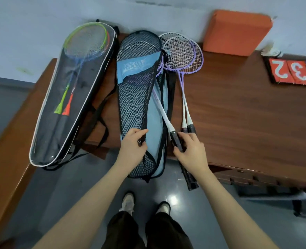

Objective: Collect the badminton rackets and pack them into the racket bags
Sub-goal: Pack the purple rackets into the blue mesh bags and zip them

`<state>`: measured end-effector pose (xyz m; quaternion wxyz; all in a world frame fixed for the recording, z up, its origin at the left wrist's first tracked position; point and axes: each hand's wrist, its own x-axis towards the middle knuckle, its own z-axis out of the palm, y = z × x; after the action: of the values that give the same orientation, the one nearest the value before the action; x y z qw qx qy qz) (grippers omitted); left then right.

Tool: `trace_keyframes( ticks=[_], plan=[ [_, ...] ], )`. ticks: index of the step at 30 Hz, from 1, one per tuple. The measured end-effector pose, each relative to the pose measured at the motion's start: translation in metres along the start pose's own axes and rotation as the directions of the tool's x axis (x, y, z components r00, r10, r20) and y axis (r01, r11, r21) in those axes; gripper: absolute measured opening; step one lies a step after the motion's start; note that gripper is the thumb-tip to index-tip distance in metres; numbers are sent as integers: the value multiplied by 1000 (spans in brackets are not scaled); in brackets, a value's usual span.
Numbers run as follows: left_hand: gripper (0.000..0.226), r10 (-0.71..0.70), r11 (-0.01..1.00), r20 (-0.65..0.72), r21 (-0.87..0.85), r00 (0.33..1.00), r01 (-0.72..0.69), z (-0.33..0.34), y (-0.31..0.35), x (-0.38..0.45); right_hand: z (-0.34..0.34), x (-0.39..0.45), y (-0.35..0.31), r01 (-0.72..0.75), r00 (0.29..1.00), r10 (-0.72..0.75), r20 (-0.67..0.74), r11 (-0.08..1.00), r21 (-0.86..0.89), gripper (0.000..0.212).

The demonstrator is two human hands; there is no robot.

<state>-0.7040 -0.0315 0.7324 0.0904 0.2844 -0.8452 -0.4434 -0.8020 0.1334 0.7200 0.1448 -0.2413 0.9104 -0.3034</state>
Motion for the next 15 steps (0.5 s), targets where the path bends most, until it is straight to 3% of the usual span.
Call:
trace_keyframes(
  ticks=[6, 9, 15],
  plan=[
    [42, -13, 999, 6, -45, 1000, 13, 1, -7, -2, -3, 1, -4, -164, 975, 165, 147, 986, -13, 62],
    [42, -1, 998, 17, -70, 1000, 3, -2, -7, -2, -8, 2, -11, -238, 966, 216, 141, 958, 159, 64],
    [44, 23, 998, 58, -55, 998, -19, -13, -14, -2, -6, 6, -33, -344, 933, 238, 270, 811, 473, 73]
  ],
)
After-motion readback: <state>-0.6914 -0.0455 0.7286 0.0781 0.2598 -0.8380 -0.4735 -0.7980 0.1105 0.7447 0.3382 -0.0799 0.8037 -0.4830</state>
